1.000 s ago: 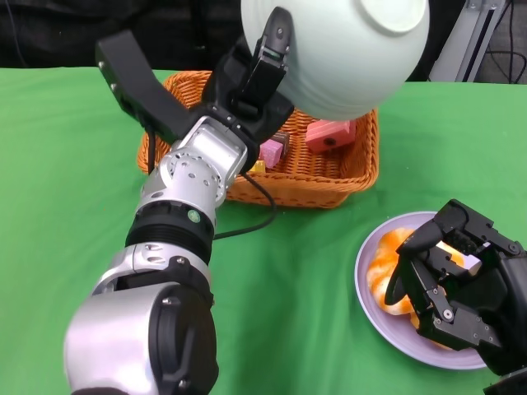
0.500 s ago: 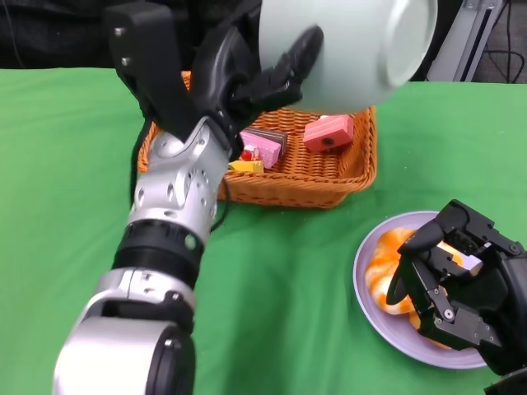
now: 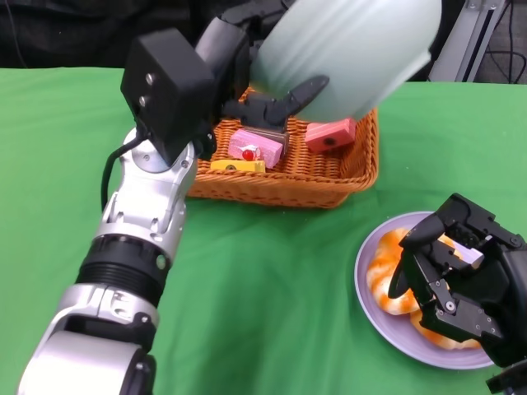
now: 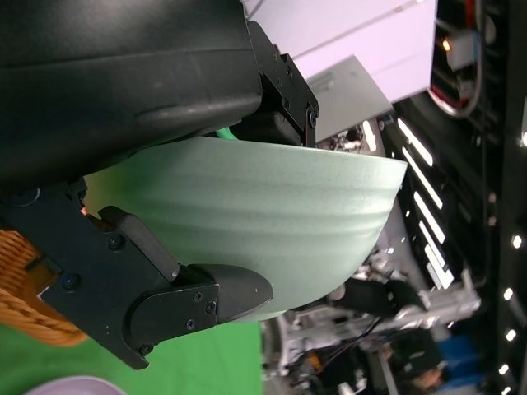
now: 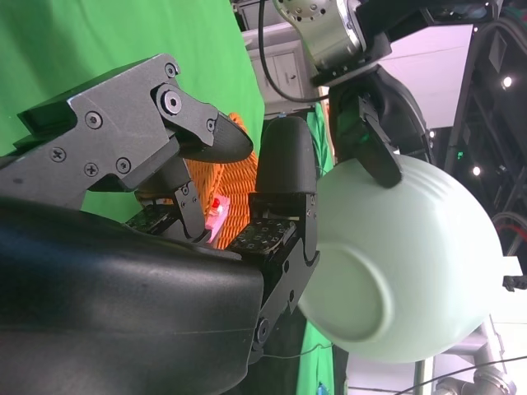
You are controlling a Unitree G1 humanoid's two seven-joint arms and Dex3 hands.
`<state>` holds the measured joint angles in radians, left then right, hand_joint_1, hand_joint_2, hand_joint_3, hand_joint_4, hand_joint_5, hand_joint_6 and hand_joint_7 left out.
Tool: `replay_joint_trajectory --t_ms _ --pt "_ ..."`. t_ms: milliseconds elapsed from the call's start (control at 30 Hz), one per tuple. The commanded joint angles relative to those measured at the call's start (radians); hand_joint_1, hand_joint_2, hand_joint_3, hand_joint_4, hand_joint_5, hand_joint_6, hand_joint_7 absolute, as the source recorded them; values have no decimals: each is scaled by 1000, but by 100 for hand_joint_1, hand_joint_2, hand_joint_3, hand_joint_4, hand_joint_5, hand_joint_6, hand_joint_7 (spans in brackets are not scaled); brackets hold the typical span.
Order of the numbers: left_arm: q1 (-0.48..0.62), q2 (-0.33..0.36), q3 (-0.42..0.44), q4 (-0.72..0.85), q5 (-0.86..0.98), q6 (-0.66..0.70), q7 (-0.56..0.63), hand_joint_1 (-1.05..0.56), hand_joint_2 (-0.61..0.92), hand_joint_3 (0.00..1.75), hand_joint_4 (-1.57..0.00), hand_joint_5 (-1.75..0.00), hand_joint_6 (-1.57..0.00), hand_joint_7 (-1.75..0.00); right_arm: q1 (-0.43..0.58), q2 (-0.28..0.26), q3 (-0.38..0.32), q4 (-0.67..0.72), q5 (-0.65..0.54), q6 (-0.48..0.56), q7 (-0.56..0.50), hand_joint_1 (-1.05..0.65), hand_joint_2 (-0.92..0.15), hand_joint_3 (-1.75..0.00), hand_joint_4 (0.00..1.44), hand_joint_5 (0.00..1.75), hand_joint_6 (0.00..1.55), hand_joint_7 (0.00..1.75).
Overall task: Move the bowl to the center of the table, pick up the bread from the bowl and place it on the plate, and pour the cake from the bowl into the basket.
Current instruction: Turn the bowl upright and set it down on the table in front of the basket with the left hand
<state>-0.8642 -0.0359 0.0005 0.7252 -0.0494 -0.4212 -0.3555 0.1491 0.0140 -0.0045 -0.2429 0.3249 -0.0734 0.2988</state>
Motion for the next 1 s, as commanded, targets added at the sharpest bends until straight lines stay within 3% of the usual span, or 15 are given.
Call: replay_joint_trajectory --t_ms 33,333,500,567,700,833,1000 --pt "16 39 -13 -46 9 -61 -28 -30 63 91 -82 -175 -77 -142 -13 -14 -10 -7 6 11 -5 -10 -62 -97 69 166 65 133" --pt "99 170 -81 -70 231 -321 79 -29 68 86 -83 -175 -71 -144 -11 -13 -8 -18 6 19 -5 -12 -62 -97 68 167 64 132" --pt "163 265 -95 -79 371 -467 179 -25 63 87 -79 -175 -72 -131 -10 -17 -11 -16 2 12 0 -12 -62 -93 69 166 64 132" --pt "183 301 -96 -73 433 -524 235 -26 66 76 -78 -175 -75 -123 -7 -18 -13 -22 10 20 0 -12 -63 -92 69 166 64 132" --pt "246 396 -82 -87 614 -629 416 -28 68 70 -74 -173 -76 -120 -5 -24 -17 -27 14 20 7 -12 -64 -91 69 166 63 132" --pt "304 456 -74 -105 744 -691 593 -28 67 75 -78 -174 -80 -120 -4 -26 -20 -30 13 27 4 -11 -65 -90 69 166 64 132" --pt "373 509 -79 -139 884 -728 801 -29 72 68 -82 -175 -79 -133 -3 -27 -23 -31 14 28 6 -12 -64 -90 70 166 65 131"
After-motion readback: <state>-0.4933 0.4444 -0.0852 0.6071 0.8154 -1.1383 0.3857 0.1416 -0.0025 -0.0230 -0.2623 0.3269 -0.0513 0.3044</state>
